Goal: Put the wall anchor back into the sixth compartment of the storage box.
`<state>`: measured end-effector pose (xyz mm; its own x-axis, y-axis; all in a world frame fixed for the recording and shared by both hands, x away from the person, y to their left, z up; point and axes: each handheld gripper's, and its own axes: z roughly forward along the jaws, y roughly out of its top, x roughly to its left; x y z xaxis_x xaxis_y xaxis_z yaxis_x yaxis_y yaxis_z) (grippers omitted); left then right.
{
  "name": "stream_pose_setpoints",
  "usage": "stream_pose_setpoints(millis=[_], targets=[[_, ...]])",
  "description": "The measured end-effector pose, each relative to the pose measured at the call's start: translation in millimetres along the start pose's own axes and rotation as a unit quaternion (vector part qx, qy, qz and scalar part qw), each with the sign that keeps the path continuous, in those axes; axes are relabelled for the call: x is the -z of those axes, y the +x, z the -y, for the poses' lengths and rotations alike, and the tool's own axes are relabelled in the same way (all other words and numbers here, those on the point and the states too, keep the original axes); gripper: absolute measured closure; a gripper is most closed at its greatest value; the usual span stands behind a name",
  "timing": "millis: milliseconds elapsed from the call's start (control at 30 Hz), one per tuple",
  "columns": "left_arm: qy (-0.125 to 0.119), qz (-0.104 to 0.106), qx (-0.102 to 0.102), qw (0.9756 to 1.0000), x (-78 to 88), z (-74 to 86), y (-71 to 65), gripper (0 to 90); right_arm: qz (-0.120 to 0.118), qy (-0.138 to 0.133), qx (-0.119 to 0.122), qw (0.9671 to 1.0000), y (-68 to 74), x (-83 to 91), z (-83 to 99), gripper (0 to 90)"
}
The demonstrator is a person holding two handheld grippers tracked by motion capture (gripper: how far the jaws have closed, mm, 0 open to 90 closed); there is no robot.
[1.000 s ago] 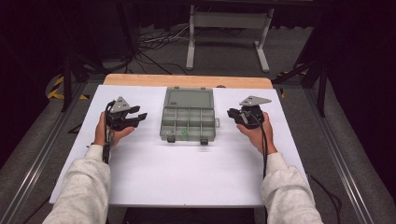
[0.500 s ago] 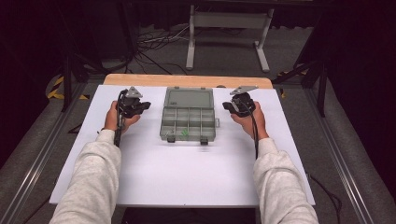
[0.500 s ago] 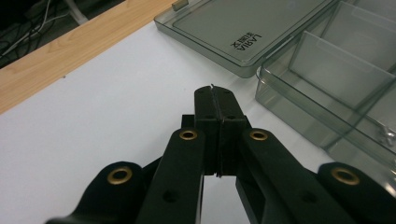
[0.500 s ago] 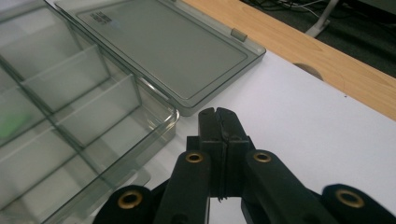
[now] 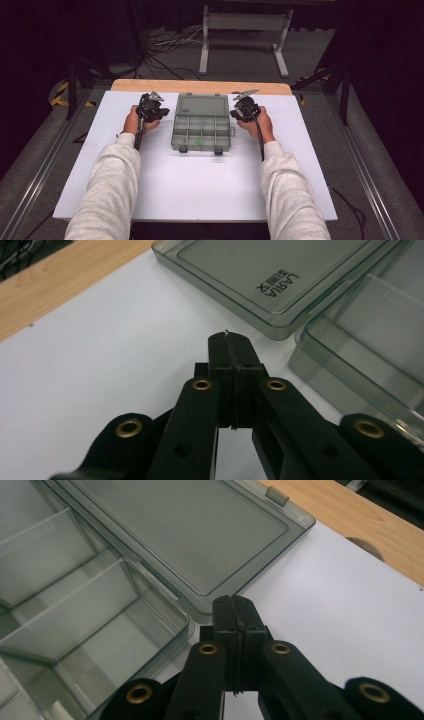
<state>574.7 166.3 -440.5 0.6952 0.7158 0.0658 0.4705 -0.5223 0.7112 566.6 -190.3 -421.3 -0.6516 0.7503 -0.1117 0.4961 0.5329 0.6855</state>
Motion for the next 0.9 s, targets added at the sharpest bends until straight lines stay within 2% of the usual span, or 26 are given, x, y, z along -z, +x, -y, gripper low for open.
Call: stream_pose_setpoints(millis=[67, 167, 267, 500, 567, 667, 800, 900], targets=[[0.002, 0.007, 0.005, 1.0000, -4.0, 0.5, -0.7, 90.0, 0.004, 0.011, 0.008, 0.9999, 0.7, -5.7, -2.0, 90.0], [0.011, 0.004, 0.000, 0.9999, -8.8, 0.3, -0.7, 90.0, 0.004, 0.012, 0.002, 0.9999, -2.3, -8.6, -1.9, 90.0], [0.015, 0.006, 0.005, 0.9999, -13.4, -0.4, -1.1, 90.0, 0.007, 0.022, 0.003, 0.9997, -5.9, -10.5, -0.6, 90.0], [0.026, 0.004, -0.005, 0.9996, -23.1, -5.4, -5.1, 90.0, 0.011, 0.038, 0.006, 0.9992, -8.5, -19.9, 0.8, 90.0], [0.023, 0.001, -0.007, 0.9997, -25.5, -5.7, -6.2, 90.0, 0.007, 0.037, 0.004, 0.9993, -7.4, -23.6, 0.8, 90.0], [0.017, 0.005, 0.001, 0.9998, -27.5, -5.1, -5.5, 90.0, 0.005, 0.034, 0.006, 0.9994, -7.8, -27.7, 2.1, 90.0], [0.021, 0.012, 0.002, 0.9997, -29.5, -8.1, -2.0, 90.0, -0.003, 0.036, 0.008, 0.9993, -10.4, -28.0, 1.8, 90.0], [0.024, 0.009, 0.001, 0.9997, -30.9, -9.8, -1.7, 90.0, -0.003, 0.037, 0.012, 0.9992, -10.2, -28.5, 1.1, 90.0]])
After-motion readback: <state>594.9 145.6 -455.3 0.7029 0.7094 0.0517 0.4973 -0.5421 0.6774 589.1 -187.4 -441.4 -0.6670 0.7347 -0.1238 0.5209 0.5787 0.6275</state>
